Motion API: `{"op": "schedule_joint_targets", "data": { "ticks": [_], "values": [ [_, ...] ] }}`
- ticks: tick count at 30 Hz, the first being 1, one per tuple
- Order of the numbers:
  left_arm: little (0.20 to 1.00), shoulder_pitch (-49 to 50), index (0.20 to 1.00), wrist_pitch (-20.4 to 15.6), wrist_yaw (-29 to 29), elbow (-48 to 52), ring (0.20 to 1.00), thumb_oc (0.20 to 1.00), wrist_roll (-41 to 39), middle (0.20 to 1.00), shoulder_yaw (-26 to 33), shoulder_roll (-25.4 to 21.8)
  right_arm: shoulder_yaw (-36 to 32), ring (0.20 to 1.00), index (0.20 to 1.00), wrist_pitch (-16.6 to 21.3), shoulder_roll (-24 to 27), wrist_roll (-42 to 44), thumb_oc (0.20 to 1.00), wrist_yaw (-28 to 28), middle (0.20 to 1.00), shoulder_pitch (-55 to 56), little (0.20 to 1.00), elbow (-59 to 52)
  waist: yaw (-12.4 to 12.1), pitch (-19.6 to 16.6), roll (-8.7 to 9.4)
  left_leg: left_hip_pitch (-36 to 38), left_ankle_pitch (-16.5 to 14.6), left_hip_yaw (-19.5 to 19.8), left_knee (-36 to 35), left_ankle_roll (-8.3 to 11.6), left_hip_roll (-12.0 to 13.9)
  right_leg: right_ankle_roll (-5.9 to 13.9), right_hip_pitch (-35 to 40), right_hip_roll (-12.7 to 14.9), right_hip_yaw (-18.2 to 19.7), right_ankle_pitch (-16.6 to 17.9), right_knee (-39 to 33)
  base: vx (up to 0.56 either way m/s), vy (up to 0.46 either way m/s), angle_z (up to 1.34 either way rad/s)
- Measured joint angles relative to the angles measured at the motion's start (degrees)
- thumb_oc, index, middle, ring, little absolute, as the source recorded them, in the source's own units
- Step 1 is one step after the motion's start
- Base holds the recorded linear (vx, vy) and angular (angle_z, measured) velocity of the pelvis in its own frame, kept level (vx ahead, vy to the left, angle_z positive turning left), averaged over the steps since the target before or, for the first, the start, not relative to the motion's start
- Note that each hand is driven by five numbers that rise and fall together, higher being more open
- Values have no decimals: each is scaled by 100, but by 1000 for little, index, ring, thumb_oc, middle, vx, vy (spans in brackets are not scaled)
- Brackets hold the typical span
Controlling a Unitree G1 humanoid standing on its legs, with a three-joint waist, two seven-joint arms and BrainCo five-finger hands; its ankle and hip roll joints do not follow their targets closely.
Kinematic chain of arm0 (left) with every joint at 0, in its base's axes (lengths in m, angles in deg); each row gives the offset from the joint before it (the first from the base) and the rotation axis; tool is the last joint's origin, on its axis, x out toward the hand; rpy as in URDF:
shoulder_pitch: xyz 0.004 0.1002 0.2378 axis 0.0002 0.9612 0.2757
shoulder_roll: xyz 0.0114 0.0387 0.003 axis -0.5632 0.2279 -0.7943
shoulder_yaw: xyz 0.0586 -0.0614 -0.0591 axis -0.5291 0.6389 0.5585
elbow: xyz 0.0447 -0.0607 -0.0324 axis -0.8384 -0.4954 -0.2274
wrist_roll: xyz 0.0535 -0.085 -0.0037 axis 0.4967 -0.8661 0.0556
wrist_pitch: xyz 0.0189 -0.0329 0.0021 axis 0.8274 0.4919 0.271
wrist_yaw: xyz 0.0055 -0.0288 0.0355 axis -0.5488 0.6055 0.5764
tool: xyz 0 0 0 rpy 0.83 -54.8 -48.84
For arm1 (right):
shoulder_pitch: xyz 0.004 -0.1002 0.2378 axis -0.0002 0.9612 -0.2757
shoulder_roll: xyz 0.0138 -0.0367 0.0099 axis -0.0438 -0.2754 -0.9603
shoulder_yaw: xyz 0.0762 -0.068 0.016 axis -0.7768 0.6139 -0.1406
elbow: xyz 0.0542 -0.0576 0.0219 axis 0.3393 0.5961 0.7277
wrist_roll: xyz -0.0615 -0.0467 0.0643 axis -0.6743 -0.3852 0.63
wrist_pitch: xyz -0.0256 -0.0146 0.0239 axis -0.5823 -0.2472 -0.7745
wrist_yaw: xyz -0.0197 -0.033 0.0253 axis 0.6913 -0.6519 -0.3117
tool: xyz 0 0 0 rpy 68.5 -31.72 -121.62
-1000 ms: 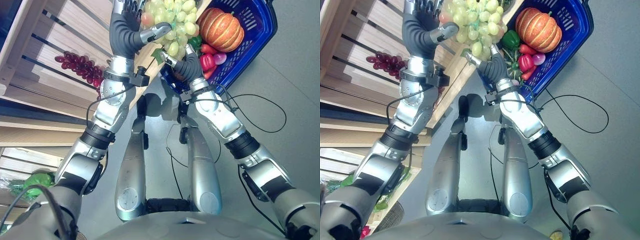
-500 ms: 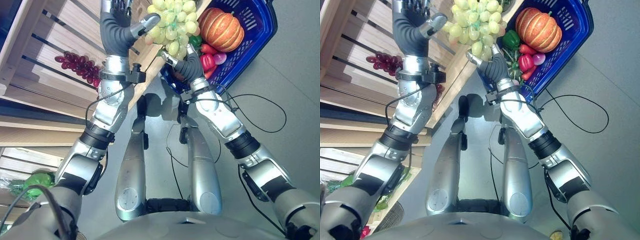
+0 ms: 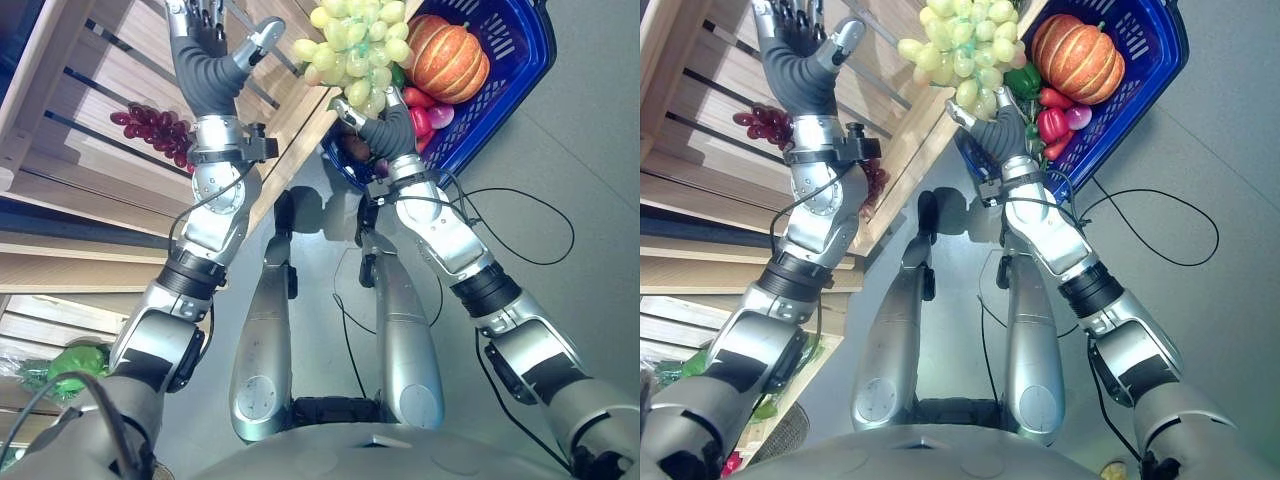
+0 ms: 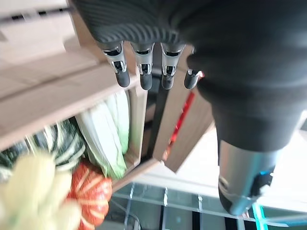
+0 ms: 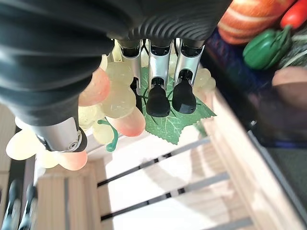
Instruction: Pick up fruits and vegetables into the basket
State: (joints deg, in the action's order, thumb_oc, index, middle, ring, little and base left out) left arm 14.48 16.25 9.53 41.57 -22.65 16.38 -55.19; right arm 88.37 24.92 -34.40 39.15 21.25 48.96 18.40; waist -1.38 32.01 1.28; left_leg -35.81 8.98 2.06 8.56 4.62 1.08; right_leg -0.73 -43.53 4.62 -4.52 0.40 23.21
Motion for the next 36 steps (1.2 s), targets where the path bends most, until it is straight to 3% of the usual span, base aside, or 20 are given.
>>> {"op": "schedule_joint_targets", "data": {
  "ticks": [9,20,27,36],
  "values": [
    [1000,25,1000,-93,506,-973,1000,1000,9,1000,108,-4,-261,200,200,231,-51,1,200,376,200,54,200,740,15,0,-1,13,4,-35,0,-9,-10,14,-10,29,36,-9,16,0,0,0],
    [1000,-294,1000,-290,608,-2040,1000,1000,-54,1000,104,-55,-247,200,200,323,80,264,200,536,200,-525,200,2452,1,4,-11,17,-17,-34,0,23,-27,23,-16,55,27,-15,48,0,0,0],
    [1000,-754,1000,-264,603,-2560,1000,1000,-148,1000,29,-301,-224,200,200,213,144,867,200,446,200,-1316,200,3923,-9,21,-65,-15,-4,27,0,38,-25,23,-24,64,-44,-17,67,0,-14,3],
    [1000,-1065,1000,-107,424,-2942,1000,1000,-250,1000,-151,-506,-249,200,200,19,248,1012,200,-67,200,-1960,200,5521,-157,20,-106,-64,43,148,1,23,-28,-18,-40,80,-145,-95,131,5,-19,6]
  ]
}}
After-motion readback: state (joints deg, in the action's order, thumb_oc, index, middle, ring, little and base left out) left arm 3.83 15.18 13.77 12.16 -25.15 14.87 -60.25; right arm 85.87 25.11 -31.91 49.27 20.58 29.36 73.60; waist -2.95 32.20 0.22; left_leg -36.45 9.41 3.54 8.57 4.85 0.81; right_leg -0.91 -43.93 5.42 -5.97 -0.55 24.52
